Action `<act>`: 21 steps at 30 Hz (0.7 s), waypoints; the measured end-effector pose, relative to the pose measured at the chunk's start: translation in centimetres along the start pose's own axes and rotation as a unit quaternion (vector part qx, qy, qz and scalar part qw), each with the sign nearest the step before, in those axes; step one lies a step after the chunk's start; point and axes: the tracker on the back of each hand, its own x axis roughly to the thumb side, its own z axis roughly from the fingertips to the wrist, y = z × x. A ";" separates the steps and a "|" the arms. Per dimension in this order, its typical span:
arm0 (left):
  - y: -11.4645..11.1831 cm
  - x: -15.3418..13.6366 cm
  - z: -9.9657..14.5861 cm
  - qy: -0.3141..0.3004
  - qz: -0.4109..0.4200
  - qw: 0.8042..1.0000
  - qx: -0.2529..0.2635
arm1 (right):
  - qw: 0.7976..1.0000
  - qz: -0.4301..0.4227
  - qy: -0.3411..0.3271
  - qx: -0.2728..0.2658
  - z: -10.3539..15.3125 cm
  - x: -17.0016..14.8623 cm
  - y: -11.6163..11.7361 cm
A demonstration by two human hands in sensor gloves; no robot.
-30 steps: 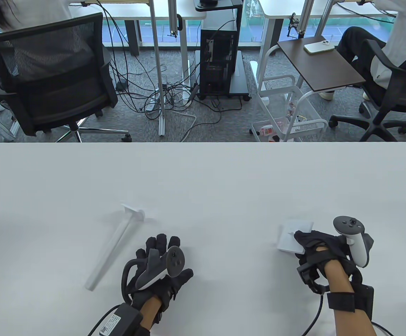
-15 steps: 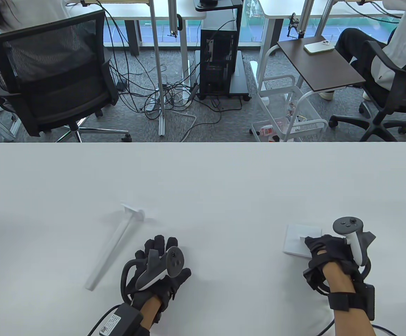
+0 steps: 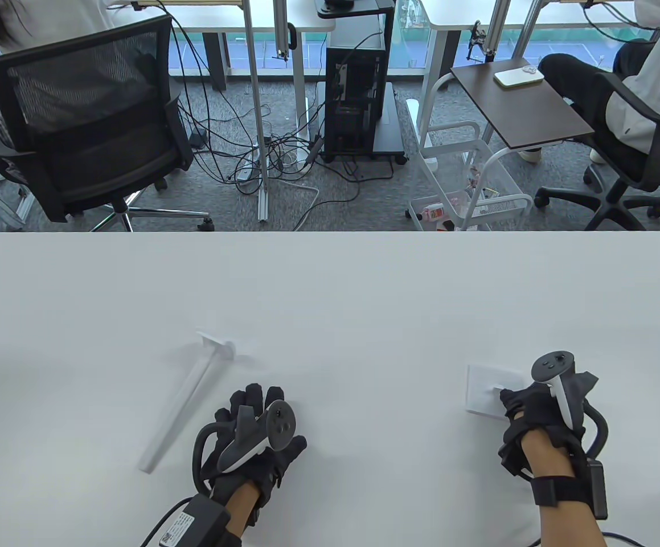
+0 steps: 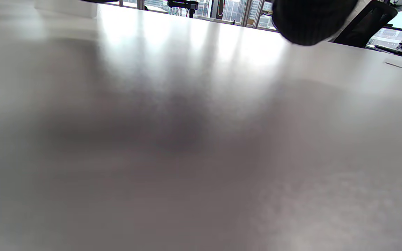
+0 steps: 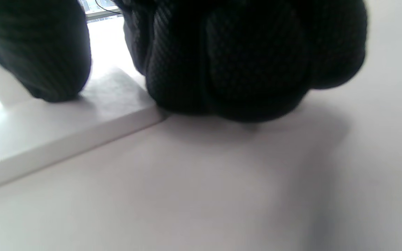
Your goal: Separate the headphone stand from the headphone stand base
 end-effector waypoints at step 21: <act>1.0 -0.9 0.3 0.005 0.031 1.000 -0.004 | 0.975 -0.016 -0.209 -0.077 10.6 5.2 -4.9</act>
